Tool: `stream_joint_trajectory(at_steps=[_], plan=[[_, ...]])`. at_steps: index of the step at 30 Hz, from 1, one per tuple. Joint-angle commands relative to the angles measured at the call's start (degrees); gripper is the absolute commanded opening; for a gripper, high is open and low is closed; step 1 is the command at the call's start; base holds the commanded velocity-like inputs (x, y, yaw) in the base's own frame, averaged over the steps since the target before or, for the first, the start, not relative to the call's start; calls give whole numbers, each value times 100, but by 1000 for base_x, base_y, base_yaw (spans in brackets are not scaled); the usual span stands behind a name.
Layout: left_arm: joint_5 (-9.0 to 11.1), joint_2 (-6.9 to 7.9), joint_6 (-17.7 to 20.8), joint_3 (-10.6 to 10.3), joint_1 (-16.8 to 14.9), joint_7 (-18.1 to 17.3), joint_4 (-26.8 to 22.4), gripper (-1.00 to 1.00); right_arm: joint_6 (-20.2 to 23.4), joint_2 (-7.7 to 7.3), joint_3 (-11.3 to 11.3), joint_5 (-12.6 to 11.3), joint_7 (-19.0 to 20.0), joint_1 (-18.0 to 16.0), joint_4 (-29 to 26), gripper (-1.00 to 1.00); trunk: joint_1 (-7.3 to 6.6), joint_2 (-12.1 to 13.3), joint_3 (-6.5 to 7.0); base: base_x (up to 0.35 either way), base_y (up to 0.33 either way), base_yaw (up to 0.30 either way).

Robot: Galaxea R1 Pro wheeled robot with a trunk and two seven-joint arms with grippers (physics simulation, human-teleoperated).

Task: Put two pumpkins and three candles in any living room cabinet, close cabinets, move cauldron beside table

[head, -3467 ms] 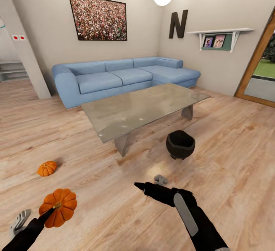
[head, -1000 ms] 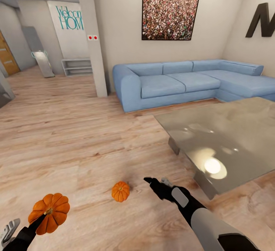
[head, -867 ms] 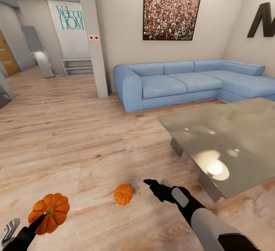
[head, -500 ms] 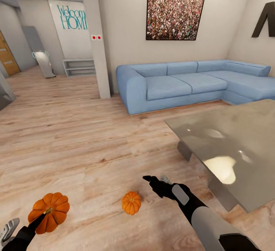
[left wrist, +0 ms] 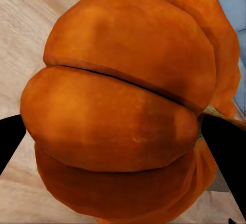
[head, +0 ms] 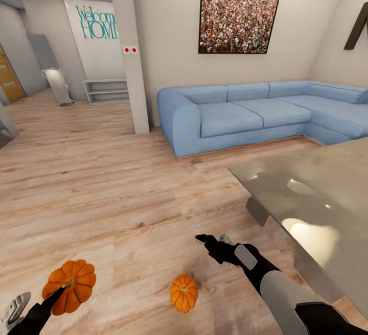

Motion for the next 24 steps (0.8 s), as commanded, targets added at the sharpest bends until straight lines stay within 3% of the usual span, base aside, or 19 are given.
stream_joint_trajectory(at_steps=[1, 3, 5, 7, 9, 11, 15, 24], plan=[[37, -2, 89, -17, -15, 30, -17, -100, 2, -22, 21, 17, 93, -1, 4, 100, 0, 0, 0, 100, 20, 0], [72, -21, 428, 27, -34, 58, -51, -100, 7, -50, 46, 34, 180, -1, 7, 100, 0, 0, 0, 65, 13, 0], [338, 0, 934, 201, -44, 58, -129, -100, 70, -123, 64, 37, 335, -2, 27, 100, 22, -40, -18, 27, 5, 0], [532, 64, 1194, 199, -48, 39, -197, -100, 388, -308, 74, 42, 819, 0, 43, 100, 66, -120, -54, 11, 2, 0], [604, 145, 1269, -120, -59, 43, -321, -100, 744, -429, 89, 55, 1255, 4, 59, 100, 110, -201, -90, 4, 1, 0], [626, 254, 1307, -562, -106, 102, -402, -100, 961, -480, 98, 56, 1374, 2, 104, 100, 154, -281, -125, 2, 0, 0], [681, 337, 1353, -850, -312, 546, -271, -100, 1108, -483, 64, 40, 895, -1, 225, 100, 221, -401, -202, 0, 0, 0], [860, 378, 1378, -885, -380, 779, -147, -100, 828, -452, 35, 36, 494, 1, 239, 100, 244, -413, -401, 0, 0, 0]])
